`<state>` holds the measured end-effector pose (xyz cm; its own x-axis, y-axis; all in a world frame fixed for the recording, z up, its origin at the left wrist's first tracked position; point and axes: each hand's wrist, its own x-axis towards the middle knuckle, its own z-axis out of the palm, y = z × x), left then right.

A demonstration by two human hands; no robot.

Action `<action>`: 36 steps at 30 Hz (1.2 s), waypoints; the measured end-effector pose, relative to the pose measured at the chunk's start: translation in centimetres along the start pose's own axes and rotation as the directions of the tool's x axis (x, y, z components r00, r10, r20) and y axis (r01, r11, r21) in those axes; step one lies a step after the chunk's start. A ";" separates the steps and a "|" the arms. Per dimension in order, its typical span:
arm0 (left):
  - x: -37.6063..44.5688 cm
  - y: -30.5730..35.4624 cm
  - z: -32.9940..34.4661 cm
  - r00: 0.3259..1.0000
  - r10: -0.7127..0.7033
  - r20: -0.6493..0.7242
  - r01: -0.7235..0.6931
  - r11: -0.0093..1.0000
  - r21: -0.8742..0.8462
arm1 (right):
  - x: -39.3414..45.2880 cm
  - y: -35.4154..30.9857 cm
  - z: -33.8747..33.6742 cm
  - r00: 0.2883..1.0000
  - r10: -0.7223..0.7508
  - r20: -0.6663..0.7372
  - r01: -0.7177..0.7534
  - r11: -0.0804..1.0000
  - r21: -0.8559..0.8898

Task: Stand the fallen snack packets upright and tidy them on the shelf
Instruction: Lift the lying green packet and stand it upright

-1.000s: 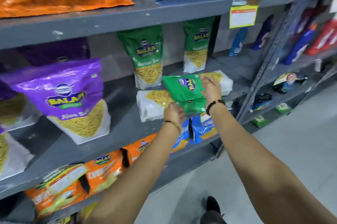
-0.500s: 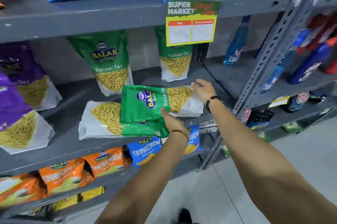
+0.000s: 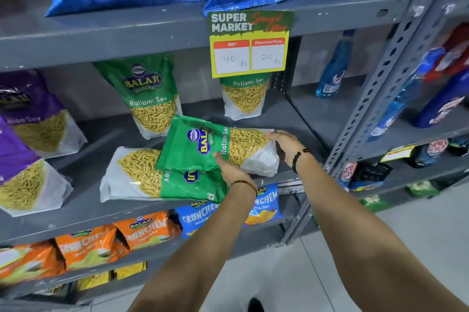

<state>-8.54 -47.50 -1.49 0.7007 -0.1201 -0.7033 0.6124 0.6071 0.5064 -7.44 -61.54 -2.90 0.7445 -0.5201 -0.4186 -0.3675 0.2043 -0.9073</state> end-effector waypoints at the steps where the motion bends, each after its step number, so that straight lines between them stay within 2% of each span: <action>1: 0.2 0.0 0.0 1.000 0.005 0.009 -0.005 1.000 -0.001 | -0.5 0.1 -0.4 1.000 0.018 0.021 -0.019 0.999 0.049; 6: 1.1 1.1 0.3 0.993 0.095 0.066 -0.093 0.995 -0.031 | -2.7 0.7 -2.7 0.986 0.046 0.162 -0.084 0.968 0.238; 7: 1.2 1.5 0.4 0.989 0.110 0.101 -0.104 0.992 -0.068 | -3.0 0.8 -3.1 0.983 0.031 0.182 -0.079 0.962 0.262; 9: 1.3 2.5 0.5 0.958 0.126 0.256 -0.101 0.989 -0.108 | -3.4 0.9 -3.7 0.981 0.010 0.193 -0.063 0.960 0.273; 11: 1.5 3.8 0.1 0.927 0.127 0.354 -0.105 0.991 -0.079 | -3.8 0.7 -4.1 0.980 0.008 0.198 -0.049 0.978 0.205; 14: 2.1 5.5 -1.0 0.926 0.132 0.354 -0.154 0.988 0.033 | -4.2 -0.3 -4.2 0.968 0.043 0.248 -0.032 0.998 -0.048; 16: 2.0 6.6 -1.7 0.928 0.133 0.347 -0.186 0.975 0.123 | -4.5 -1.2 -3.6 0.961 0.021 0.275 0.014 0.992 -0.127; 20: 1.0 7.7 -2.4 0.916 0.120 0.383 -0.229 0.940 0.254 | -5.2 -2.3 -1.3 0.847 -0.063 0.528 0.050 0.998 0.040; 25: -0.9 9.5 -2.8 0.857 0.080 0.508 -0.294 0.887 0.356 | -5.8 -2.7 -0.7 0.739 -0.099 0.666 0.039 0.994 0.105; 27: -1.7 10.7 -3.0 0.836 0.080 0.543 -0.323 0.871 0.369 | -5.8 -3.1 -1.0 0.700 -0.127 0.702 0.043 0.990 0.136; 31: -2.9 11.8 -3.2 0.783 0.059 0.619 -0.381 0.831 0.404 | -5.9 -3.5 -1.6 0.697 -0.172 0.696 0.045 0.979 0.197; 34: -3.3 11.8 -3.5 0.750 0.027 0.661 -0.390 0.825 0.409 | -6.4 -4.0 -1.9 0.632 -0.198 0.749 0.055 0.976 0.211; 36: -3.4 11.8 -3.5 0.742 0.017 0.671 -0.390 0.824 0.410 | -6.5 -4.1 -2.1 0.620 -0.200 0.759 0.057 0.976 0.210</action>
<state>-4.97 -37.16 5.07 0.7755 -0.6057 -0.1783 0.3818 0.2249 0.8964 -11.94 -60.69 3.61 0.9580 0.2658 -0.1080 -0.1990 0.3444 -0.9175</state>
